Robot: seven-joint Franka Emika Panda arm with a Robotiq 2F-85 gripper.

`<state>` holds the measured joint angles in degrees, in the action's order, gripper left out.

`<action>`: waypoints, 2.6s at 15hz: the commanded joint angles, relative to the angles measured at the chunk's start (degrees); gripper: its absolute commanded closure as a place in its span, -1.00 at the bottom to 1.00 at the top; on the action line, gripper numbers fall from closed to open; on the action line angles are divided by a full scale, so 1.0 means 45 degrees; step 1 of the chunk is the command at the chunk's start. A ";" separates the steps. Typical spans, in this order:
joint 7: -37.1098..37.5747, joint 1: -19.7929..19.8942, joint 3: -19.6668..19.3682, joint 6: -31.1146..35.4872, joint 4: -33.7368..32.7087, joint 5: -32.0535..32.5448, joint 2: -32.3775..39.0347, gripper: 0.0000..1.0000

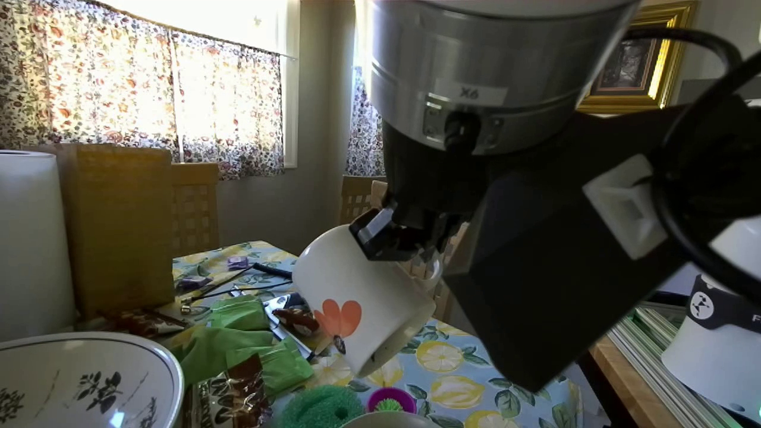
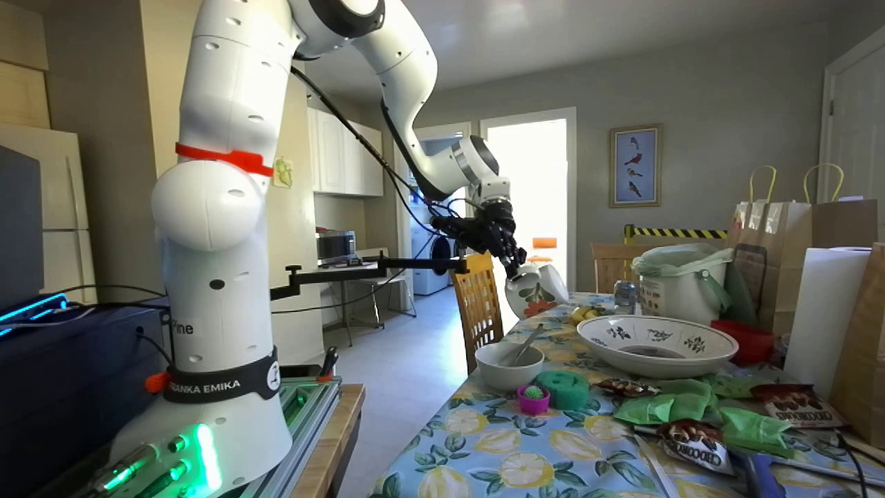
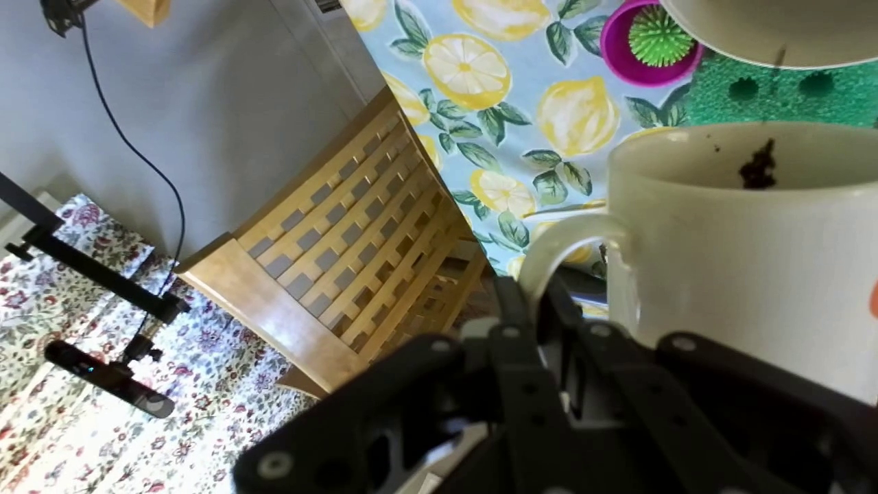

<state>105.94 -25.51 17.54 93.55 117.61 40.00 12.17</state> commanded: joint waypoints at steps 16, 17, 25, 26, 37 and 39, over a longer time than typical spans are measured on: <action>0.0732 -0.0173 0.0125 -0.0942 -0.0689 0.0292 0.0253 0.95; 0.0730 -0.0176 0.0133 -0.0933 -0.0693 0.0294 0.0251 0.95; 0.0646 -0.0165 0.0127 -0.0959 -0.0683 0.0336 0.0228 0.95; 0.0676 -0.0192 0.0145 -0.0958 -0.0706 0.0348 0.0229 0.95; 0.0430 -0.0249 0.0281 -0.1006 -0.0843 0.0891 0.0345 0.95; 0.0475 -0.0246 0.0291 -0.1021 -0.0832 0.0870 0.0366 0.95</action>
<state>107.10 -26.25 18.53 89.70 116.10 42.68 12.71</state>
